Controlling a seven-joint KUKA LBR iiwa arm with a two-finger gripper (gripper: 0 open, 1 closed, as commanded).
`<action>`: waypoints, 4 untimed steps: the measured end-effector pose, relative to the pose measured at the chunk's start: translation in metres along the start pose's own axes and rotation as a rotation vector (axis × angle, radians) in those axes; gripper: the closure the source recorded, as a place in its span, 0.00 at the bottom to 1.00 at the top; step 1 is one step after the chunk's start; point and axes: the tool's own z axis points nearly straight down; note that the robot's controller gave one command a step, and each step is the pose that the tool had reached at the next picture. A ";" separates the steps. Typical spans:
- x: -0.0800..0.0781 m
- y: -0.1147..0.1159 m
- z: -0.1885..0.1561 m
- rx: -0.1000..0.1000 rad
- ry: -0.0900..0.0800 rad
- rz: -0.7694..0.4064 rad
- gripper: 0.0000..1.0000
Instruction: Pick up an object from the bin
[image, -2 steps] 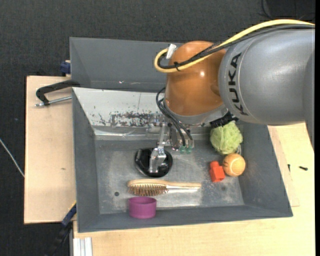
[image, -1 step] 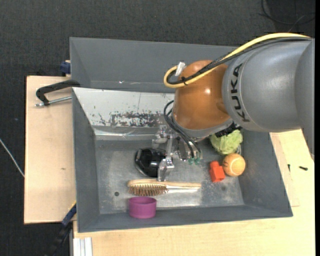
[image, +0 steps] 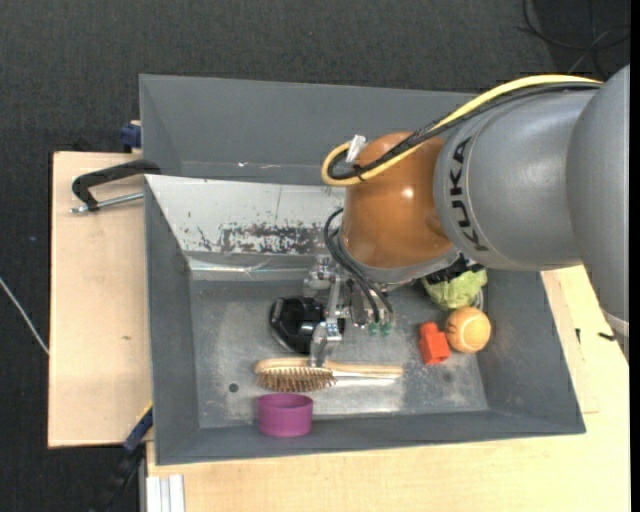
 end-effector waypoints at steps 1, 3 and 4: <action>-0.006 -0.003 0.023 -0.003 -0.009 0.098 0.00; -0.010 0.004 0.045 -0.008 0.010 0.305 1.00; -0.010 0.004 0.045 -0.008 0.009 0.306 1.00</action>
Offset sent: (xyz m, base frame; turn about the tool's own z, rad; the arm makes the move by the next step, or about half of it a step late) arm 0.0012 -0.0059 -0.0679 0.1462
